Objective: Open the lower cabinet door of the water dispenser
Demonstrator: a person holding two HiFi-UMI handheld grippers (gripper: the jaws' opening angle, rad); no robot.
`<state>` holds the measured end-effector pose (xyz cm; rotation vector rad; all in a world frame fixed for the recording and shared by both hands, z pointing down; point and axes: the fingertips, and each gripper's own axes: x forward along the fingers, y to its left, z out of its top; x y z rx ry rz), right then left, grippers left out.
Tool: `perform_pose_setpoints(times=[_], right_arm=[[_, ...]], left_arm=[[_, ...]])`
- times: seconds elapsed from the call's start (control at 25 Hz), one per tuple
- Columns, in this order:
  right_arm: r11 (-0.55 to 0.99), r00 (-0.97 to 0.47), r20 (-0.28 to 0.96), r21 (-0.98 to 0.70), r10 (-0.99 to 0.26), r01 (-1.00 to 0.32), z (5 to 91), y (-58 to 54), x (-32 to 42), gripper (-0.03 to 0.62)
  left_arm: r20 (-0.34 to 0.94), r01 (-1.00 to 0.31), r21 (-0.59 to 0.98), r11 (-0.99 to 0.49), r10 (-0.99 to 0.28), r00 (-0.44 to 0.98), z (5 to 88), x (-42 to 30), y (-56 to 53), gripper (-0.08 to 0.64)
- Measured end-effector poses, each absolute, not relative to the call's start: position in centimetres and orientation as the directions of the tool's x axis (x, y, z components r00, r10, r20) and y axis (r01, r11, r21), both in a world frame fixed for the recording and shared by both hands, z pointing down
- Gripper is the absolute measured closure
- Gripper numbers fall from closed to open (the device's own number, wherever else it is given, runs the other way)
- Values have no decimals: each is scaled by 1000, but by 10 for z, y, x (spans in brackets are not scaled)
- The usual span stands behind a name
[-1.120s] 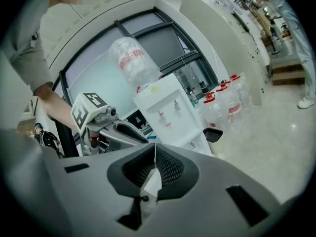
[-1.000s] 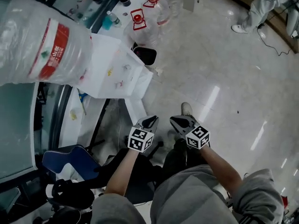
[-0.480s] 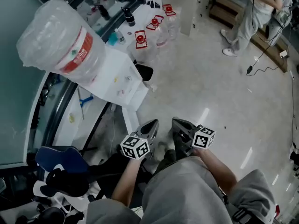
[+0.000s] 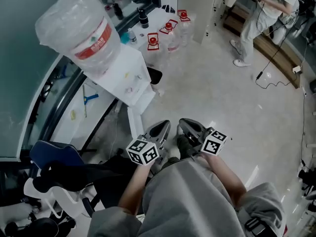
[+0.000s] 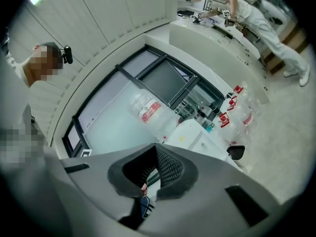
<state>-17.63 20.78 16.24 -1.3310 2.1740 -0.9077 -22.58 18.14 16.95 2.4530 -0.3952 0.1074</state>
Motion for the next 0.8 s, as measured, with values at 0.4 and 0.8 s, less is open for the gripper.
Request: perform_pose_setpoints(times=[0.4, 0.8], right_arm=[[356, -464, -38, -698, -885, -622, 139, 207, -185, 583], [360, -463, -39, -687, -885, -631, 150, 203, -200, 583]], left_arm=[[134, -321, 564, -761, -300, 944, 141, -229, 181, 551], [96, -302, 590, -749, -307, 947, 151, -241, 184, 551]])
